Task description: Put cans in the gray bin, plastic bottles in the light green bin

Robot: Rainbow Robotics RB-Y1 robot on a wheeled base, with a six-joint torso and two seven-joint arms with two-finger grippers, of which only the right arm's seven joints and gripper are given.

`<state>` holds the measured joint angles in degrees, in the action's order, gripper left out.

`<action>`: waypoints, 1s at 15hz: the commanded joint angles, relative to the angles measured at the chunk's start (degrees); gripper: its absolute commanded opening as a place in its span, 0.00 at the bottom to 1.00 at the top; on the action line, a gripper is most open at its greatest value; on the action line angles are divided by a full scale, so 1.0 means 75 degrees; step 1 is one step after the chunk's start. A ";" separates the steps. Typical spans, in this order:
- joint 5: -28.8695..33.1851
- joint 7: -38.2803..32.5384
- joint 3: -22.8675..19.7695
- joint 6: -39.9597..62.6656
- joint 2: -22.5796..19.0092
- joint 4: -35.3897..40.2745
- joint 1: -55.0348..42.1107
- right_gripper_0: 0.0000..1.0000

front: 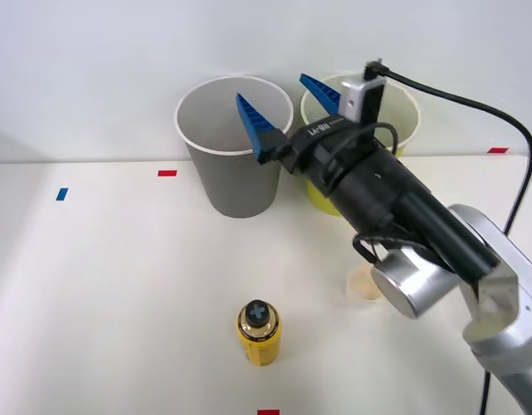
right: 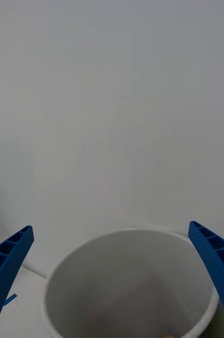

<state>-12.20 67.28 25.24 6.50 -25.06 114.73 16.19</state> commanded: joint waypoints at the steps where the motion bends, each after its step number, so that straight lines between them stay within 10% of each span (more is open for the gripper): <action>1: 0.0314 -0.0030 -0.0190 0.0000 -0.0748 0.1484 -0.1561 1.00; 15: 0.1380 0.0158 -0.1045 -0.2414 -0.0350 0.2410 -0.6799 1.00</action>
<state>-1.87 68.25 17.81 -10.41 -28.06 132.84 -33.05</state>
